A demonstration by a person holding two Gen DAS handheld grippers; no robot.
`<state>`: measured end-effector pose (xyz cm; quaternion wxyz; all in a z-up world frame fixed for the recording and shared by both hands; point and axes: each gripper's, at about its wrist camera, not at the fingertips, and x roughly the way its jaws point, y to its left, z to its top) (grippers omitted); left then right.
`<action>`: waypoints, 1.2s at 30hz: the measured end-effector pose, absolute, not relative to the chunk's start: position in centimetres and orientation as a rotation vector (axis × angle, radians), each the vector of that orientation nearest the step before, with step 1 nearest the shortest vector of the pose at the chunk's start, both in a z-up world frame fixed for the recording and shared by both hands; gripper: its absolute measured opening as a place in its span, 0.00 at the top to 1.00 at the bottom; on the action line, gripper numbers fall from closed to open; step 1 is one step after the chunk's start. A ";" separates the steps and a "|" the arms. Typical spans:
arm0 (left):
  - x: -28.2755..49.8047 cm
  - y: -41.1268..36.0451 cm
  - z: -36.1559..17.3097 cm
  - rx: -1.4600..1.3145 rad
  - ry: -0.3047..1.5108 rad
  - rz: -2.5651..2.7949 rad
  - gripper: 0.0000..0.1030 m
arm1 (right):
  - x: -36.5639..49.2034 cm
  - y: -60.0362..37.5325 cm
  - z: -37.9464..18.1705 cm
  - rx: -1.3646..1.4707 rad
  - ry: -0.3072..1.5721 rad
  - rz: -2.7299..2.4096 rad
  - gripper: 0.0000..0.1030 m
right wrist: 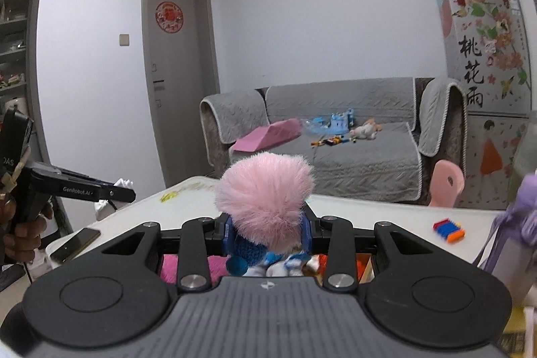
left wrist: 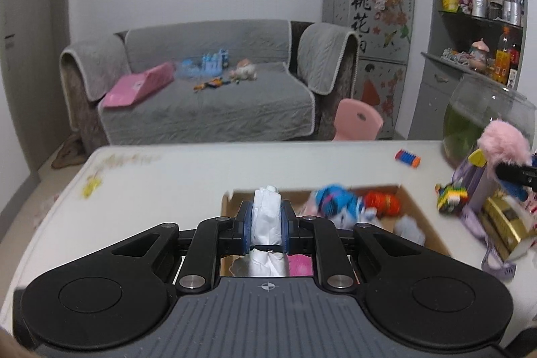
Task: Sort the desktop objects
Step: 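Carry the pom-pom and white sock over the tray and open both grippers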
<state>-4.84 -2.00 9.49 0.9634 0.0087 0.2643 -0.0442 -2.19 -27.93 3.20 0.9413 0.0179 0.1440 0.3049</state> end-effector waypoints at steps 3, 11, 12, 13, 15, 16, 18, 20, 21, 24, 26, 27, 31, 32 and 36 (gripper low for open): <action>-2.5 -2.9 10.4 0.038 0.537 -0.098 0.79 | -0.8 -27.9 3.6 0.037 0.292 0.615 0.67; 1.6 -4.9 10.3 0.062 0.557 -0.118 0.79 | 0.3 -28.1 3.6 0.026 0.293 0.615 0.67; 1.9 -5.0 10.1 0.062 0.562 -0.119 0.79 | 0.5 -28.0 3.5 0.022 0.296 0.615 0.67; 2.2 -5.1 9.9 0.062 0.566 -0.120 0.79 | 0.7 -28.0 3.4 0.020 0.300 0.616 0.67; 2.8 -5.1 9.5 0.065 0.574 -0.119 0.79 | 1.0 -27.9 3.4 0.009 0.303 0.614 0.67; 3.1 -5.1 9.3 0.065 0.579 -0.120 0.79 | 1.1 -27.9 3.4 0.006 0.306 0.614 0.67; 3.6 -5.1 8.8 0.067 0.590 -0.120 0.79 | 1.4 -27.9 3.2 0.001 0.314 0.615 0.67; 4.3 -5.1 8.3 0.070 0.603 -0.120 0.79 | 1.8 -27.7 3.2 -0.001 0.324 0.615 0.67; 4.7 -5.1 8.0 0.070 0.611 -0.121 0.79 | 2.0 -27.7 3.0 -0.002 0.332 0.615 0.67; 6.1 -5.0 7.1 0.073 0.647 -0.122 0.79 | 2.7 -27.3 2.3 -0.016 0.357 0.613 0.67; 7.2 -5.0 6.3 0.074 0.676 -0.123 0.79 | 3.3 -27.0 1.7 -0.028 0.381 0.609 0.67; 7.8 -4.9 5.8 0.074 0.692 -0.123 0.79 | 3.7 -26.9 1.3 -0.034 0.396 0.606 0.67; 9.6 -4.9 4.2 0.079 0.743 -0.121 0.79 | 5.2 -26.5 -0.1 -0.049 0.449 0.600 0.67; 9.8 -4.9 3.8 0.080 0.754 -0.124 0.79 | 5.4 -26.4 -0.5 -0.053 0.460 0.600 0.67; 10.8 -5.1 2.1 0.074 0.800 -0.139 0.79 | 5.8 -25.8 -1.9 -0.075 0.502 0.606 0.67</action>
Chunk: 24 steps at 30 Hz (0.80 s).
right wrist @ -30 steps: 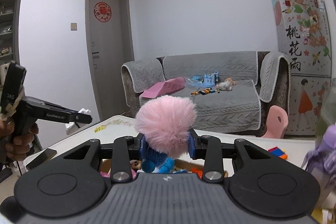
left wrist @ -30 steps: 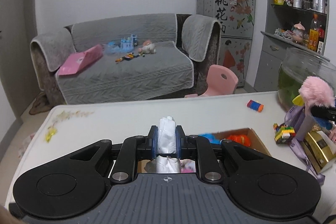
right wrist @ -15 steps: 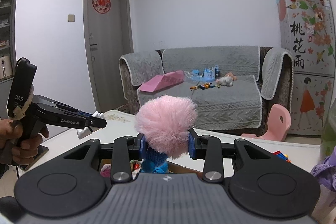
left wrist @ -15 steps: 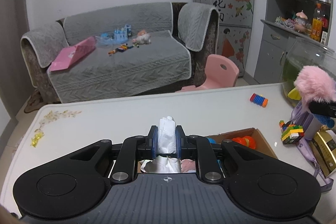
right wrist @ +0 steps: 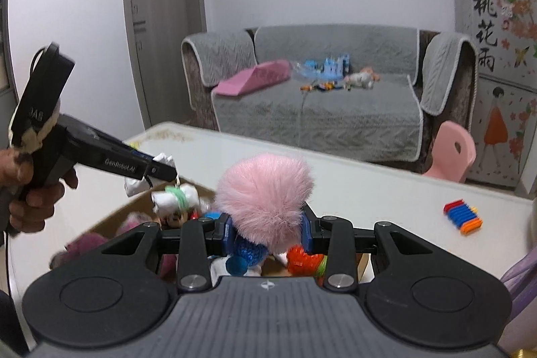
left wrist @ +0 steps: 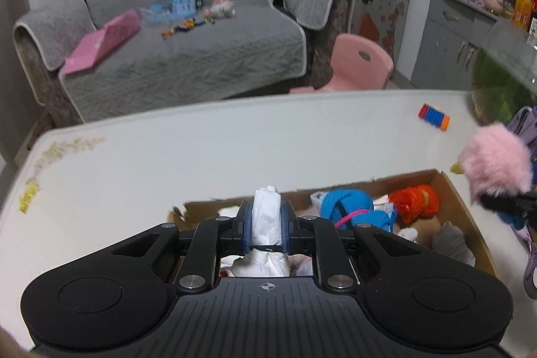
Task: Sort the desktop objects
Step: 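Carry the pom-pom and white sock over the tray and open both grippers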
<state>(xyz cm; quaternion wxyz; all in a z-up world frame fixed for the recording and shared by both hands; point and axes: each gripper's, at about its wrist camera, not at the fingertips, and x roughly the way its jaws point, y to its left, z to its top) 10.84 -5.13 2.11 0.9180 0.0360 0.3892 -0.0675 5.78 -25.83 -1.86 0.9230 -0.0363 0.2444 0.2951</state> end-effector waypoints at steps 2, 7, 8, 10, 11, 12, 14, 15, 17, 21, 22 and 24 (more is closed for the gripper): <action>11.2 -5.2 1.4 0.071 0.820 -0.143 0.79 | 6.0 -25.6 -2.6 -0.088 0.524 0.605 0.67; 12.1 -5.4 -0.3 0.064 0.864 -0.154 0.79 | 6.4 -25.3 -3.8 -0.107 0.562 0.600 0.67; 12.3 -5.5 -0.6 0.066 0.871 -0.154 0.79 | 6.4 -25.2 -3.9 -0.113 0.569 0.594 0.67; 12.7 -5.7 -1.1 0.070 0.886 -0.157 0.79 | 6.4 -25.1 -4.4 -0.128 0.581 0.582 0.67; 12.8 -5.9 -1.3 0.072 0.894 -0.158 0.79 | 6.6 -25.0 -4.5 -0.130 0.588 0.579 0.67; 13.0 -6.2 -1.5 0.076 0.900 -0.159 0.79 | 6.6 -24.9 -4.8 -0.136 0.592 0.570 0.67; 13.2 -6.6 -1.9 0.093 0.913 -0.165 0.78 | 6.6 -24.7 -5.1 -0.150 0.603 0.553 0.67; 13.2 -6.9 -2.2 0.106 0.919 -0.167 0.76 | 6.6 -24.6 -5.4 -0.154 0.614 0.550 0.67; 13.2 -7.3 -2.6 0.133 0.923 -0.155 0.73 | 6.5 -24.4 -5.9 -0.171 0.631 0.545 0.66; 12.7 -7.5 -2.6 0.164 0.907 -0.135 0.46 | 5.9 -24.1 -6.3 -0.196 0.639 0.542 0.62; 12.5 -7.6 -2.4 0.175 0.894 -0.130 0.37 | 5.9 -24.1 -6.2 -0.196 0.636 0.540 0.60; 11.7 -7.9 -1.8 0.209 0.849 -0.117 0.20 | 5.6 -24.1 -5.8 -0.196 0.628 0.537 0.58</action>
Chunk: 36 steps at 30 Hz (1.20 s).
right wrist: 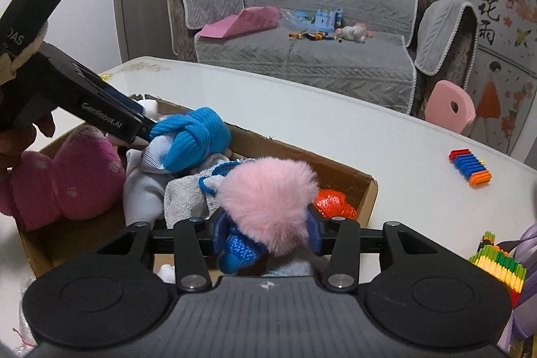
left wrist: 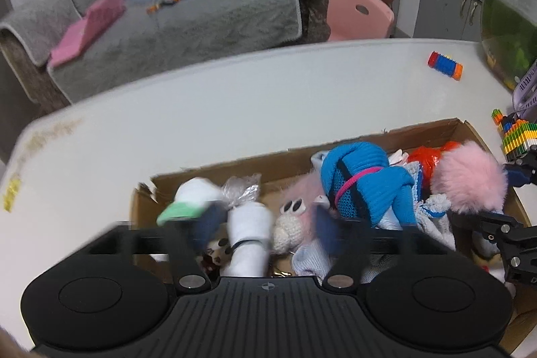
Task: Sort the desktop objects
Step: 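Carry the pom-pom and white sock over the tray and open both grippers, then move both open grippers back toward the last items beside the tray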
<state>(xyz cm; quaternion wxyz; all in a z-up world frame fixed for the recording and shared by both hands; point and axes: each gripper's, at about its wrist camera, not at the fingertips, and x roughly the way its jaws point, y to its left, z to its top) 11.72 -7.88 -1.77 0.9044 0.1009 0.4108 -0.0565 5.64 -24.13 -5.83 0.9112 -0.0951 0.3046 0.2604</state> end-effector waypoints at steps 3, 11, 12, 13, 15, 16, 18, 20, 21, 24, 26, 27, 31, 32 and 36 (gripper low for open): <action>10.5 -8.7 -1.0 0.264 0.805 -0.116 0.18 | 5.2 -24.0 -5.4 -0.205 0.611 0.535 0.56; 6.9 -9.2 0.6 0.273 0.748 -0.125 0.17 | 3.0 -24.4 -2.9 -0.227 0.536 0.524 0.45; 6.3 -9.1 0.8 0.271 0.740 -0.126 0.17 | 2.6 -24.6 -2.5 -0.231 0.523 0.519 0.44; 5.7 -9.0 1.1 0.269 0.732 -0.129 0.17 | 2.3 -24.7 -2.2 -0.232 0.512 0.515 0.43; 3.9 -8.6 1.9 0.258 0.710 -0.136 0.16 | 1.0 -25.3 -1.2 -0.224 0.483 0.512 0.40; 2.8 -8.4 2.3 0.246 0.697 -0.144 0.15 | 0.2 -25.6 -0.9 -0.221 0.465 0.511 0.39; 0.6 -7.9 2.9 0.228 0.675 -0.160 0.14 | -1.5 -26.3 -0.4 -0.204 0.432 0.509 0.30; -1.7 -7.7 3.0 0.215 0.658 -0.179 0.13 | -3.5 -26.9 -0.4 -0.189 0.406 0.510 0.27; -2.9 -7.6 2.7 0.211 0.657 -0.191 0.13 | -4.3 -26.9 -0.5 -0.179 0.400 0.510 0.27; -5.9 -7.7 1.2 0.195 0.675 -0.235 0.13 | -7.0 -27.3 -1.4 -0.136 0.390 0.515 0.23; -7.4 -8.1 -0.3 0.190 0.700 -0.264 0.13 | -8.2 -27.3 -2.3 -0.114 0.398 0.519 0.20; -8.0 -8.6 -1.3 0.193 0.713 -0.279 0.13 | -8.9 -27.3 -3.0 -0.110 0.408 0.518 0.19; -9.3 -10.9 -4.3 0.233 0.739 -0.331 0.13 | -10.1 -27.5 -4.6 -0.074 0.448 0.515 0.19; -9.5 -11.3 -4.8 0.247 0.730 -0.342 0.13 | -10.4 -27.6 -4.9 -0.066 0.456 0.510 0.19; -9.4 -12.4 -6.2 0.284 0.704 -0.369 0.13 | -10.4 -28.6 -5.4 -0.027 0.467 0.487 0.18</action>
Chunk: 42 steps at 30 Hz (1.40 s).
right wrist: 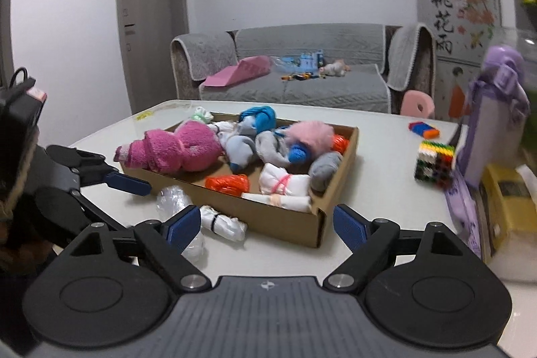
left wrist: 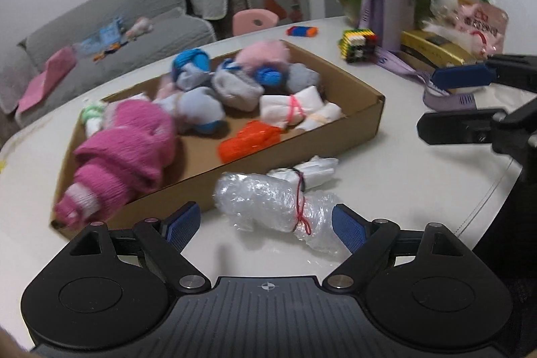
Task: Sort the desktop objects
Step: 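Move both open grippers back toward the last items beside the tray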
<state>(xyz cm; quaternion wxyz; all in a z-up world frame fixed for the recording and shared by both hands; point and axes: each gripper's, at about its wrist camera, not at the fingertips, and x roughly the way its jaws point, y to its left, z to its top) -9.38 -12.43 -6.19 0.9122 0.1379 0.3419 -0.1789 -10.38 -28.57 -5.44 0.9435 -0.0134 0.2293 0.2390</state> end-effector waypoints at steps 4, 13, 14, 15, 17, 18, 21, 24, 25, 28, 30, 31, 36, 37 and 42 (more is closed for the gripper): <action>-8.9 -12.4 -6.7 0.250 0.715 -0.360 0.12 | -10.9 -29.2 -5.9 -0.006 0.466 0.475 0.17; -9.6 -12.3 -6.8 0.243 0.709 -0.424 0.12 | -11.4 -28.6 -6.9 -0.018 0.469 0.496 0.15; -9.7 -12.3 -6.8 0.236 0.708 -0.429 0.12 | -11.5 -28.7 -6.9 -0.019 0.469 0.494 0.14; -9.7 -12.2 -6.7 0.224 0.709 -0.436 0.12 | -11.5 -28.7 -7.0 -0.016 0.471 0.493 0.14; -9.8 -12.1 -6.4 0.199 0.709 -0.451 0.12 | -11.5 -28.9 -7.0 -0.008 0.473 0.493 0.14; -9.8 -12.1 -6.3 0.187 0.707 -0.459 0.11 | -11.5 -29.0 -6.9 -0.004 0.472 0.492 0.14; -9.9 -12.1 -6.3 0.180 0.697 -0.474 0.07 | -11.6 -29.1 -6.9 0.003 0.468 0.489 0.14; -9.7 -12.3 -6.7 0.174 0.707 -0.473 0.07 | -11.6 -29.0 -6.9 -0.001 0.468 0.489 0.13; -9.6 -12.2 -6.8 0.161 0.715 -0.478 0.07 | -11.6 -29.0 -6.9 -0.001 0.468 0.489 0.12; -9.2 -12.0 -7.1 0.130 0.730 -0.494 0.06 | -11.6 -29.0 -6.8 0.002 0.470 0.488 0.12; -8.8 -12.0 -7.5 0.124 0.740 -0.488 0.05 | -11.5 -29.0 -6.8 0.004 0.473 0.488 0.11; -8.6 -12.0 -7.7 0.117 0.750 -0.486 0.05 | -11.5 -29.0 -6.8 0.005 0.473 0.488 0.11; -9.0 -12.2 -8.7 0.161 0.763 -0.450 0.07 | -11.3 -28.5 -6.9 -0.009 0.488 0.501 0.11; -9.1 -12.3 -8.8 0.176 0.762 -0.444 0.08 | -11.1 -28.3 -7.0 -0.011 0.492 0.505 0.11; -9.4 -12.0 -8.6 0.165 0.749 -0.404 0.21 | -10.3 -26.7 -7.4 0.025 0.531 0.521 0.13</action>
